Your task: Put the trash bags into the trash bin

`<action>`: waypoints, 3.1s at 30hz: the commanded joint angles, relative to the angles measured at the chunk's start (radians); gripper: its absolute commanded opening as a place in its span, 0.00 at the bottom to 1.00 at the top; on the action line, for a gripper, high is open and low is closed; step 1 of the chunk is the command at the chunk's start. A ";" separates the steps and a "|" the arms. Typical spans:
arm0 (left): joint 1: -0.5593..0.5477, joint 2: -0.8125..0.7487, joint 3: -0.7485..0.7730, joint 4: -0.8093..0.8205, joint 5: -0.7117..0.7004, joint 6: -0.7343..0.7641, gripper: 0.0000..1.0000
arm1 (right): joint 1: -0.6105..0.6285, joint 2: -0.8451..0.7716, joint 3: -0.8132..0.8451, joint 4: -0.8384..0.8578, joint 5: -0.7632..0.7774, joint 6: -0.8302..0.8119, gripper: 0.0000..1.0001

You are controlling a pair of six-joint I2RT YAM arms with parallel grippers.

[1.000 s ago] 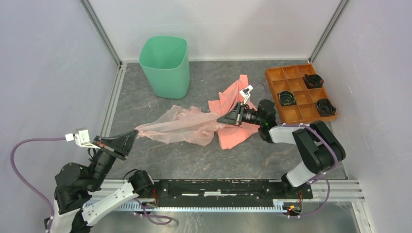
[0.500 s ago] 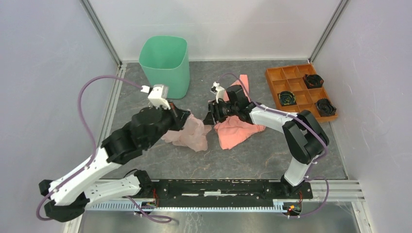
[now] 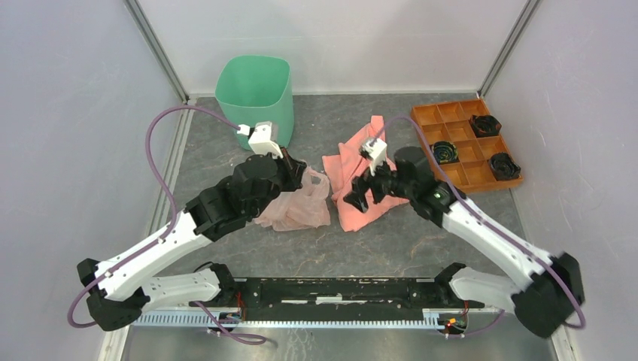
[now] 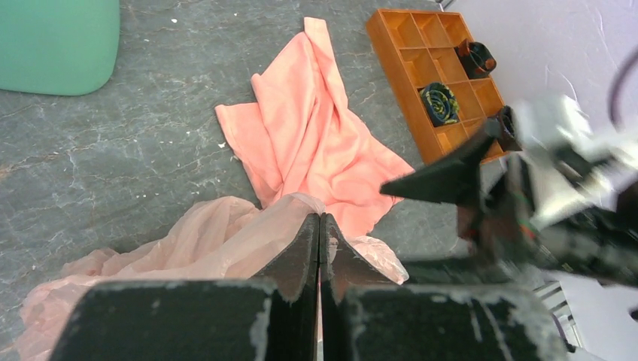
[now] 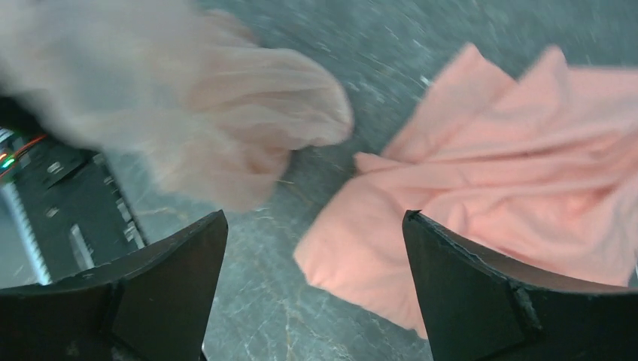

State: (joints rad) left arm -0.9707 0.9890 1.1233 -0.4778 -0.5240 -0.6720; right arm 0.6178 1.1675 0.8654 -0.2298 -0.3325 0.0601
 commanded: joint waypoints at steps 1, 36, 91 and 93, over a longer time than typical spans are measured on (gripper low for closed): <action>0.002 0.026 0.052 0.083 0.009 0.046 0.02 | 0.045 -0.190 -0.090 0.188 -0.258 -0.076 0.98; 0.447 -0.156 -0.112 -0.034 0.499 0.105 0.92 | -0.360 0.239 -0.317 0.541 -0.270 0.479 0.00; 0.826 0.062 -0.519 0.355 0.958 0.049 0.02 | -0.367 0.204 -0.305 0.505 -0.314 0.392 0.00; 0.826 0.024 -0.506 0.326 0.922 0.045 0.02 | -0.368 0.199 -0.304 0.513 -0.322 0.424 0.00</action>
State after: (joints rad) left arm -0.1459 1.0935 0.5613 -0.0811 0.5056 -0.6785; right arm 0.2523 1.3941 0.5377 0.2611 -0.6537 0.4522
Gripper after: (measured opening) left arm 0.033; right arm 0.010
